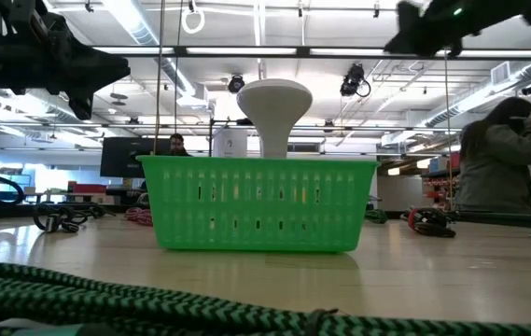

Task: Pick & Place USB Port
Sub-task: Put the black USB cable into the yellow bin

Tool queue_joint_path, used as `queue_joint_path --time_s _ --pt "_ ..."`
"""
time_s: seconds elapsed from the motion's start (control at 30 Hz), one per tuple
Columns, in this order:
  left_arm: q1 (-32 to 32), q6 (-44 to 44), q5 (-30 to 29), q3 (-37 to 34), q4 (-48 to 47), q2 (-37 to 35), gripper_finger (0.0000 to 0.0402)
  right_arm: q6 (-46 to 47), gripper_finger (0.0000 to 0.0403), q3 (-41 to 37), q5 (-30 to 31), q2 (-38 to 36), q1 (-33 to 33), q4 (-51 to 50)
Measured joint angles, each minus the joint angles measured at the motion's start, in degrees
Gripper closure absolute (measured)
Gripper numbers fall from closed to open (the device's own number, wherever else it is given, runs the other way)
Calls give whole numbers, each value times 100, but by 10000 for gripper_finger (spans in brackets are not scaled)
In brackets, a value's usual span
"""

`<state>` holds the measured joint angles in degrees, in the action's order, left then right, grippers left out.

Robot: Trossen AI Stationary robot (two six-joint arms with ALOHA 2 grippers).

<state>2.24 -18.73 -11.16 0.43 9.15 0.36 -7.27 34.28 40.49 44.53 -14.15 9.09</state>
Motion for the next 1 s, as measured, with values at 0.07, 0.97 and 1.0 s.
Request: queue_joint_path --time_s 0.07,0.97,1.0 --pt "-1 -10 0 0 -2 0 333 241 318 267 -409 402 -714 -643" --pt "0 134 46 0 -55 0 333 655 318 590 -2759 3593 -3956 -2388" --pt "0 134 44 0 -55 0 333 717 318 590 -2886 3628 -3956 -2389"
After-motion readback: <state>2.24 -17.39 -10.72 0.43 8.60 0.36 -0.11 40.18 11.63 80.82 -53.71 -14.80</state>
